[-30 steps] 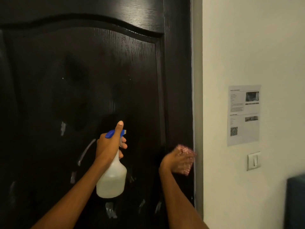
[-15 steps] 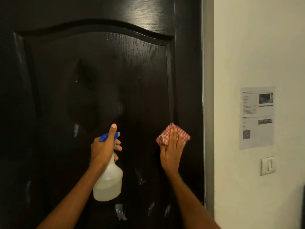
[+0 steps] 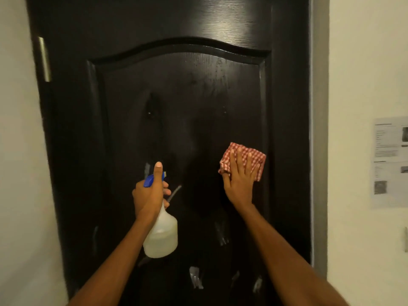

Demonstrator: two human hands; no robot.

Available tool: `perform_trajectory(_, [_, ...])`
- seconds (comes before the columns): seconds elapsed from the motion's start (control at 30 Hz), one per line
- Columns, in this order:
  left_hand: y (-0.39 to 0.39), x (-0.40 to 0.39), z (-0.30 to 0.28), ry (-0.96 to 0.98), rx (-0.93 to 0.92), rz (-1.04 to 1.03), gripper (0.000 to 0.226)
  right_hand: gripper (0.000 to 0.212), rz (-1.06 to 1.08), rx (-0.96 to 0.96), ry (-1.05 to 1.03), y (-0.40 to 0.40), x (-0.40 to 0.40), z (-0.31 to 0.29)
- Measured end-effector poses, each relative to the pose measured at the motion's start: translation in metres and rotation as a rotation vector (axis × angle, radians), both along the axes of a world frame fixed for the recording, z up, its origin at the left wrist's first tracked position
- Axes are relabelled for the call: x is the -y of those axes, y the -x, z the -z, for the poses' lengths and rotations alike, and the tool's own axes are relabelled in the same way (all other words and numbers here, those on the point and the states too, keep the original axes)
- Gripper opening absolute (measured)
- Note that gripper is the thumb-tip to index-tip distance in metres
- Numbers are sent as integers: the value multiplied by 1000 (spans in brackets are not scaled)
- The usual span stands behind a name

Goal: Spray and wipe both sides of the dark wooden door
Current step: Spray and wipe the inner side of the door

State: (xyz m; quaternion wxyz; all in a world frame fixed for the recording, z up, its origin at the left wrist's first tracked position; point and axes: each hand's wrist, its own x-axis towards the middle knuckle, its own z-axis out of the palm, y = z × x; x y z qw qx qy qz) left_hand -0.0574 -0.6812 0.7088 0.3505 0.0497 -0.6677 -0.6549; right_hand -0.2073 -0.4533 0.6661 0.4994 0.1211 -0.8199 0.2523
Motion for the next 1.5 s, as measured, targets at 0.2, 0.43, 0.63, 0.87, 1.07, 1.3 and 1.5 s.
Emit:
perform_trajectory(0.2, [0, 55, 15, -32, 183, -139, 71, 69, -13, -103, -437, 1, 35, 8])
perform_trajectory(0.43, [-8, 108, 28, 8, 257, -135, 70, 67, -114, -189, -890, 2, 107, 67])
perform_trajectory(0.63, [-17, 153, 23, 5, 204, -145, 67, 72, -180, -190, -1153, -4, 157, 77])
perform_trajectory(0.87, [-9, 185, -28, 29, 29, -107, 67, 76, 6, -207, -699, -15, 211, -68])
perform_trajectory(1.07, [0, 217, -55, -13, -21, -28, 70, 80, 145, -204, -208, -11, 243, -231])
perform_trajectory(1.3, [11, 233, -47, 23, -28, -91, 68, 77, -11, -277, -533, -4, 285, -161])
perform_trajectory(1.5, [3, 230, -15, 10, 0, -79, 66, 66, -198, -299, -1201, 3, 270, 48])
